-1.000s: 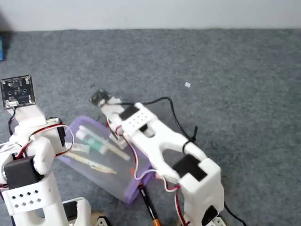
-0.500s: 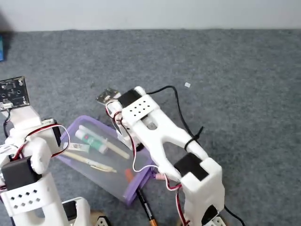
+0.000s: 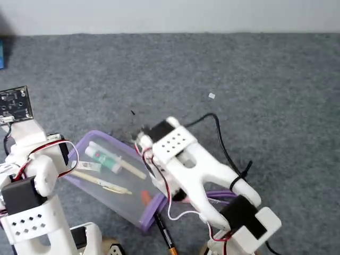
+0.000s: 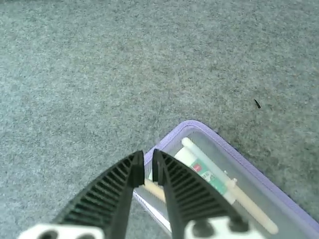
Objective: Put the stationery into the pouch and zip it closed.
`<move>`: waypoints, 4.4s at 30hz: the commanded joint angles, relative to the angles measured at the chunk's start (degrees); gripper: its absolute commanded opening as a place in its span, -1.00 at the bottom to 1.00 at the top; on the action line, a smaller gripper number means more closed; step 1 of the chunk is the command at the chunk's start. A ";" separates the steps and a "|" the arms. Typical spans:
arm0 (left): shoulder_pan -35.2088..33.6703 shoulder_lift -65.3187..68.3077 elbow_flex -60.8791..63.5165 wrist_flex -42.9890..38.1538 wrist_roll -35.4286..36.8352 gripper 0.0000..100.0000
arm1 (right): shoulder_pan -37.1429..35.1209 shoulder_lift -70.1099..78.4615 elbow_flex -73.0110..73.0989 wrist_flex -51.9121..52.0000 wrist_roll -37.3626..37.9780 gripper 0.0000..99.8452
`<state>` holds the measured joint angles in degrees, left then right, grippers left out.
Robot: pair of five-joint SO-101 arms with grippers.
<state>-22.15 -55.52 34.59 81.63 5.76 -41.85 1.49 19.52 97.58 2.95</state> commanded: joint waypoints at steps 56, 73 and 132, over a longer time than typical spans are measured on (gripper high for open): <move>-0.44 0.00 -4.00 -1.14 -0.26 -0.91 | -22.64 12.26 -5.01 -12.00 -25.85 -0.58; -0.44 0.00 -4.18 -1.14 -2.29 -0.91 | -20.62 16.22 -5.10 -14.73 -22.42 -0.98; -0.35 0.00 -3.91 -1.58 -2.02 -0.91 | -12.88 3.03 10.11 -20.44 -7.47 -0.91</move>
<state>-22.15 -55.52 32.84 81.19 3.91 -54.86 6.68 29.63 78.33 -3.82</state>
